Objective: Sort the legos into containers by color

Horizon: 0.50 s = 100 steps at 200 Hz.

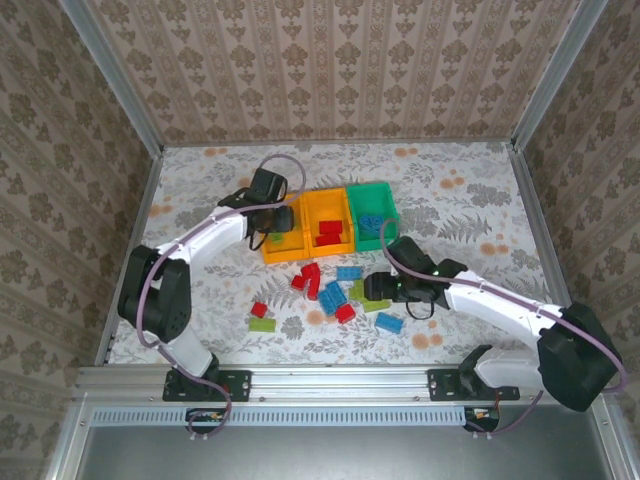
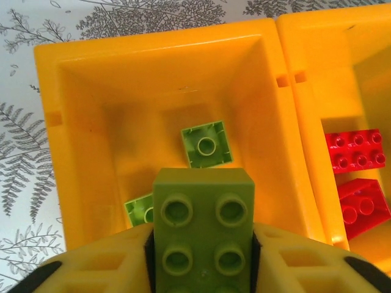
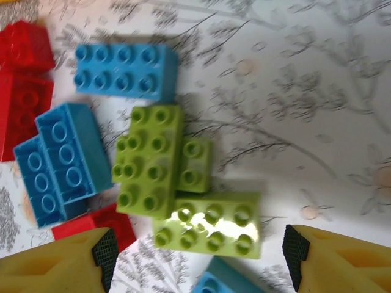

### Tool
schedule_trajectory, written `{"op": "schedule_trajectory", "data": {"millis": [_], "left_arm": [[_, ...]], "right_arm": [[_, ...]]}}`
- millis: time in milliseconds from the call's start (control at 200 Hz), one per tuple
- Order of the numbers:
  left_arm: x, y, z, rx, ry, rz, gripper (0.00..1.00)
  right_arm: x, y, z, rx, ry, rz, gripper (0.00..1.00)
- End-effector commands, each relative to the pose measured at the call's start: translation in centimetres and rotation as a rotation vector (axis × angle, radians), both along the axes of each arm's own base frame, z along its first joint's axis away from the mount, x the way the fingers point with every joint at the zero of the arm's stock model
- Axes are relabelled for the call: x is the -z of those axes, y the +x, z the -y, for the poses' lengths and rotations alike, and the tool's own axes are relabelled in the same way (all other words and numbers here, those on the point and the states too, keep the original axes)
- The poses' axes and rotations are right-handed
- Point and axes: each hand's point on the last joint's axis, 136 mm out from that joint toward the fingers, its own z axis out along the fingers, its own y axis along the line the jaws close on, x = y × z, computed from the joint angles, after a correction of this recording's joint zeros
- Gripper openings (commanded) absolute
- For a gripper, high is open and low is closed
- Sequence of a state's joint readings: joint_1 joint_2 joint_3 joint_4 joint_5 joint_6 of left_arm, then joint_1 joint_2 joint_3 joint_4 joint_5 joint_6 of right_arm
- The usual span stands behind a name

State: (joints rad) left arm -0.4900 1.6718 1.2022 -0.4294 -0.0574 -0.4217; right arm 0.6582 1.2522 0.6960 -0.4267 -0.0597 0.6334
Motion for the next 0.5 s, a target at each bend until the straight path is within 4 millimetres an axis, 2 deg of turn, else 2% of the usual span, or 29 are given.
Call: {"op": "schedule_trajectory", "data": {"millis": [0,105,120,170,435,495], "left_arm": [[-0.6,0.8,0.6,0.010,-0.018,0.016,0.49],[-0.7,0.6,0.4,0.006,-0.012,0.016,0.55],[-0.8,0.5,0.4,0.007,-0.011,0.018,0.57],[-0.9,0.3,0.3,0.008,-0.005,0.018,0.62],[-2.9,-1.2,0.0,0.013,0.008,0.071,0.72],[-3.4,-1.6,-0.2,0.007,0.007,0.088,0.74]], "right_arm": [[-0.3,0.4,-1.4,-0.003,-0.028,-0.008,0.75],[0.1,0.3,-1.8,-0.026,-0.103,-0.030,0.74],[0.8,0.1,-1.8,-0.031,-0.126,-0.048,0.74],[1.1,0.2,-2.0,-0.041,-0.149,-0.054,0.73],[2.2,0.9,-3.6,-0.067,-0.187,-0.076,0.71],[2.9,0.5,-3.3,-0.076,-0.221,-0.107,0.69]]}}
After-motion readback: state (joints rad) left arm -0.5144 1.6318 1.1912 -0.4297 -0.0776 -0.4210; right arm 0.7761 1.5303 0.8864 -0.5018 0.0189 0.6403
